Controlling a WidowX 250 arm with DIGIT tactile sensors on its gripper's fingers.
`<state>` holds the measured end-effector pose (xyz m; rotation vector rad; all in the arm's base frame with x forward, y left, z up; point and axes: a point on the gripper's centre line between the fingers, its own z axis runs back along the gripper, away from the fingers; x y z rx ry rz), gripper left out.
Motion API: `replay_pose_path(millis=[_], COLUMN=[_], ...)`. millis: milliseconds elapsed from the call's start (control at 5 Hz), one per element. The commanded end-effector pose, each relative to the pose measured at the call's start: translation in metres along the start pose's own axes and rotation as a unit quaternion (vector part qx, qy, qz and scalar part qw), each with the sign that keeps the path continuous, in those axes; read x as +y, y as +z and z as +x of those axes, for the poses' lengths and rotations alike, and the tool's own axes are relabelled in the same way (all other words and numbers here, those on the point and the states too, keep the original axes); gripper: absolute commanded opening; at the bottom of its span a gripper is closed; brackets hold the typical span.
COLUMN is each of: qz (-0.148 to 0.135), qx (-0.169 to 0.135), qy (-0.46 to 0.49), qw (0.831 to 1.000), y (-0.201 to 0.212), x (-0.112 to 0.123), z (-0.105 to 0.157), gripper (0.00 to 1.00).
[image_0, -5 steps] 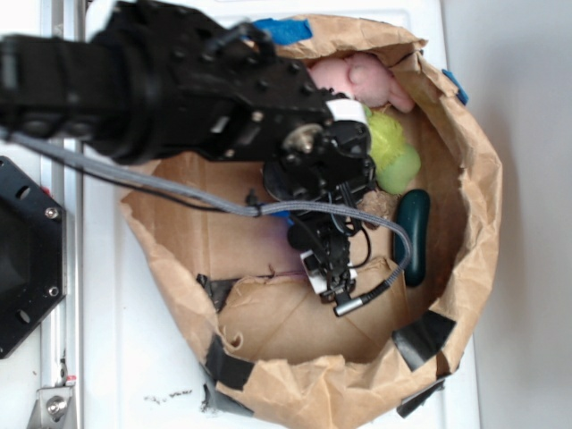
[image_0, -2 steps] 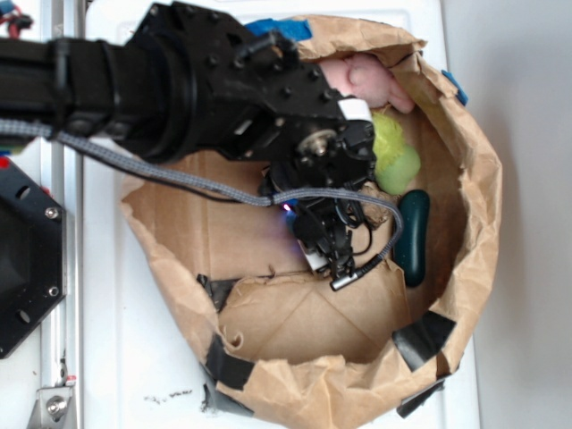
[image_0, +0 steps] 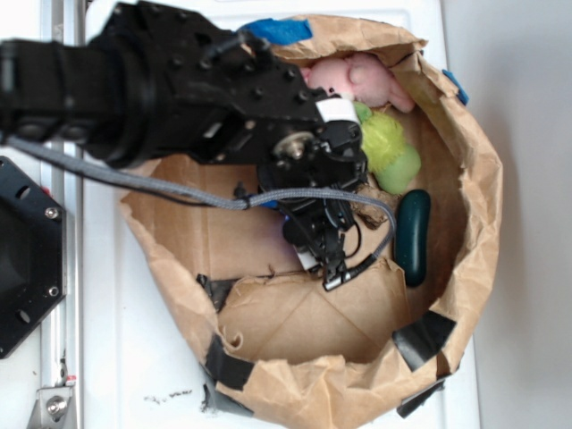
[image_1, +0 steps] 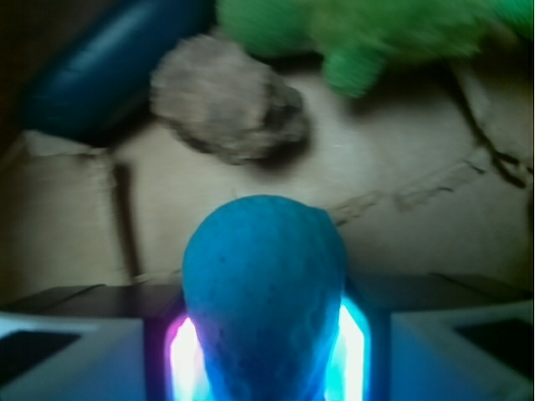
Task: Grab the blue ball.
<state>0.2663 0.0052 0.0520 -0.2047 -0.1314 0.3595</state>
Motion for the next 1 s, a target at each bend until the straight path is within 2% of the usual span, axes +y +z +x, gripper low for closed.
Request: replay_pose_path(millis=[0, 200, 400, 600, 800], qz=[0.009, 0.052, 0.091, 0.061, 0.061], qx=[0.008, 0.000, -0.033, -0.041, -0.041], qy=[-0.141, -0.155, -0.168, -0.173, -0.173], qw=[0.990, 0.987, 0.981, 0.982, 0.982], y=[0.066, 0.107, 0.142, 0.161, 0.155], x=[-0.014, -0.005, -0.007, -0.008, -0.008], z=[0.015, 0.023, 0.022, 0.018, 0.018], gripper=[0.00, 0.00, 0.00, 0.00, 0.00])
